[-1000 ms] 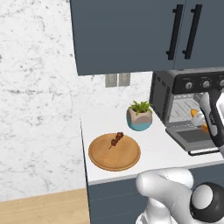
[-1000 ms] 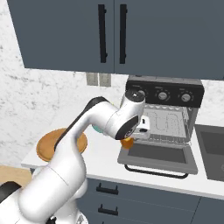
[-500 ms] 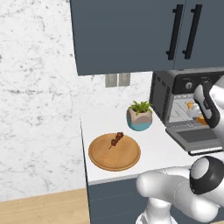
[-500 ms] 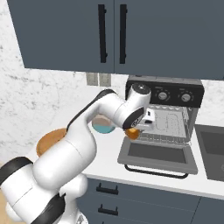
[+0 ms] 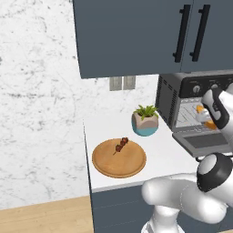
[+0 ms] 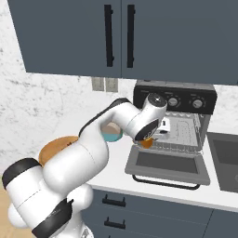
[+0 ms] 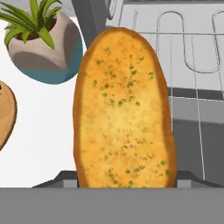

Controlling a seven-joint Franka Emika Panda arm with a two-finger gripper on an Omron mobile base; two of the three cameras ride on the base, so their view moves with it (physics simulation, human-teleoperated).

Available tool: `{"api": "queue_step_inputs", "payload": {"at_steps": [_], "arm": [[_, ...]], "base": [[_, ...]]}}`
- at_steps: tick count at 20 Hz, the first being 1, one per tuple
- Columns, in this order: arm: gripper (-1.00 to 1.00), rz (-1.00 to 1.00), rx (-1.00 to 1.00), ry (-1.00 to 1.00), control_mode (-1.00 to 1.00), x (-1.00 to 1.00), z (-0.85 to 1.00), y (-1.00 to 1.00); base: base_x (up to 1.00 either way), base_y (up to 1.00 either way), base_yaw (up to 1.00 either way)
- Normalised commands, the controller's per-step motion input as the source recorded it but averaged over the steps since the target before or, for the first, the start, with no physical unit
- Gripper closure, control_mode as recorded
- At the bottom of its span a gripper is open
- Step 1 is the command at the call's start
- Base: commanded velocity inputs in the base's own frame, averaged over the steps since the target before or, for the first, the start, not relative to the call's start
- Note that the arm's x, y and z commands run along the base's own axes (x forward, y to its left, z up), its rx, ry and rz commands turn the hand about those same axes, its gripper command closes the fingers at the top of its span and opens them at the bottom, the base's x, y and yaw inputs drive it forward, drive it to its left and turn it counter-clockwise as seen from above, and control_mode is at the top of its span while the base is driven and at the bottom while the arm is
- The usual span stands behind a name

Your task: Pick up the kebab skewer and baguette bread, and place them inside the toaster oven. Close the toaster oven door and start by setting the timer.

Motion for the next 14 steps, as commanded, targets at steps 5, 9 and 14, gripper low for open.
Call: {"api": "queue_step_inputs", "payload": {"at_steps": [5,9,14], "arm": [[1.00,0.00,0.00,0.00,-1.00,0.06,-0.19,-0.26],[1.00,0.00,0.00,0.00,-1.00,0.15,-0.02,-0.25],[1.00,0.00,0.00,0.00,-1.00,0.00,0.00,-0.04]], "base": [[0.00,0.00,0.00],[0.00,0.00,0.00],[0.00,0.00,0.00]]}}
